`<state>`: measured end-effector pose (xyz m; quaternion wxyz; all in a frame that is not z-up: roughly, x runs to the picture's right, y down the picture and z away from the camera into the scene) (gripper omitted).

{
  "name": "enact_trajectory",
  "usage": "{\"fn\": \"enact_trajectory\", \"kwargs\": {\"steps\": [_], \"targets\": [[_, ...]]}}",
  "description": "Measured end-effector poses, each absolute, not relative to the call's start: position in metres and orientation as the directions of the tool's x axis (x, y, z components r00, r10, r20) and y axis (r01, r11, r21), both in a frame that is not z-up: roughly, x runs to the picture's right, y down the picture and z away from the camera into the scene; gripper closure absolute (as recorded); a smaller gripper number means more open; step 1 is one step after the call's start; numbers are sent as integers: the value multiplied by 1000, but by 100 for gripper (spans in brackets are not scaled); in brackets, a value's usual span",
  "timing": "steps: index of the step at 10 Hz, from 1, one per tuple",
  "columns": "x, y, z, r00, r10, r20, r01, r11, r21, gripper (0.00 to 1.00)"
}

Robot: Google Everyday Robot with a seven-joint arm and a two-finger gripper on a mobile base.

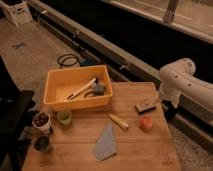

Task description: Place eraser in tray

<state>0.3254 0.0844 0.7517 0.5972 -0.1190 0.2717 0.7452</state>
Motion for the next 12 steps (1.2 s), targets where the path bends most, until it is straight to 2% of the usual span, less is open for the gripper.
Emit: {"fn": "enact_trajectory", "kwargs": {"steps": [4, 7, 9, 12], "targets": [[299, 68, 747, -204, 855, -476, -964, -90, 251, 30], [254, 54, 757, -217, 847, -485, -970, -132, 203, 30], [220, 61, 774, -220, 836, -504, -975, -166, 150, 30], [208, 70, 788, -249, 829, -500, -968, -220, 118, 30]]}}
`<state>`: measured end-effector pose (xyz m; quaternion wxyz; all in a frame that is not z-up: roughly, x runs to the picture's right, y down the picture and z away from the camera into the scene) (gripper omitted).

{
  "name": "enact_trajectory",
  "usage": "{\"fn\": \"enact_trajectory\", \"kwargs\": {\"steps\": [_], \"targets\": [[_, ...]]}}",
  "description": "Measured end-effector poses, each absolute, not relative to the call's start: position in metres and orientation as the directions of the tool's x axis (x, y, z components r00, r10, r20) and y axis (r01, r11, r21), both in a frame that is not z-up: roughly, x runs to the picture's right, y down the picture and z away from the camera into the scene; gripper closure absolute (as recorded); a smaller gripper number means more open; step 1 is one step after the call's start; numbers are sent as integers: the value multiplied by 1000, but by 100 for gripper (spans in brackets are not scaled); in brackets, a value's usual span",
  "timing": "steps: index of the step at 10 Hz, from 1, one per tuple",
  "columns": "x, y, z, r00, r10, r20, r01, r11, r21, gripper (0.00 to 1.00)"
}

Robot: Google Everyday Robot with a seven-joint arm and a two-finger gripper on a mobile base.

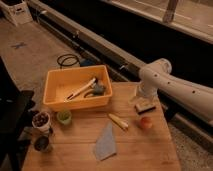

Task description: Place eraser in tray

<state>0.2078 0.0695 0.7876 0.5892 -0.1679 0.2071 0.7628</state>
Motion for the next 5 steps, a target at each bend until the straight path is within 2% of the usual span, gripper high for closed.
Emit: {"fn": "enact_trajectory", "kwargs": {"steps": [5], "targets": [[215, 76, 800, -311, 798, -516, -950, -267, 159, 30]]}}
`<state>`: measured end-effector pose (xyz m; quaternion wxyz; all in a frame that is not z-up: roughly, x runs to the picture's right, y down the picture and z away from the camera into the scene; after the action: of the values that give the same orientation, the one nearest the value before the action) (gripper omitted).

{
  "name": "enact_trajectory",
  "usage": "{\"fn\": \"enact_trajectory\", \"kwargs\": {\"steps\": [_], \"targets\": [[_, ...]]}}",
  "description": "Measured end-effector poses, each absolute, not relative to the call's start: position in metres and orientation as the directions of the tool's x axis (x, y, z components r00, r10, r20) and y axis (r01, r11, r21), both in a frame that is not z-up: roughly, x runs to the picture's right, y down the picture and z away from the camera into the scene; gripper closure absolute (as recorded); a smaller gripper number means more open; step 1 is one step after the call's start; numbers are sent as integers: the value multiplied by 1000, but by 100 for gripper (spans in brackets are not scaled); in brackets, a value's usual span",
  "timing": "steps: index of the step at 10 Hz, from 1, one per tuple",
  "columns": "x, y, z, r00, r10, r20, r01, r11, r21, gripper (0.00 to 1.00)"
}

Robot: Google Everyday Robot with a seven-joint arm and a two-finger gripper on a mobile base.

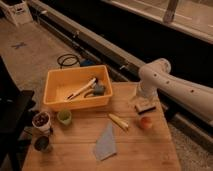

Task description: Place eraser in tray

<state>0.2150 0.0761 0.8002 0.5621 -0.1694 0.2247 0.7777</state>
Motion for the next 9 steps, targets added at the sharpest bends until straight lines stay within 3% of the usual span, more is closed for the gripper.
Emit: {"fn": "enact_trajectory", "kwargs": {"steps": [5, 9], "targets": [[253, 96, 863, -500, 672, -546, -865, -413, 284, 30], [254, 105, 897, -545, 606, -579, -835, -451, 315, 30]]}}
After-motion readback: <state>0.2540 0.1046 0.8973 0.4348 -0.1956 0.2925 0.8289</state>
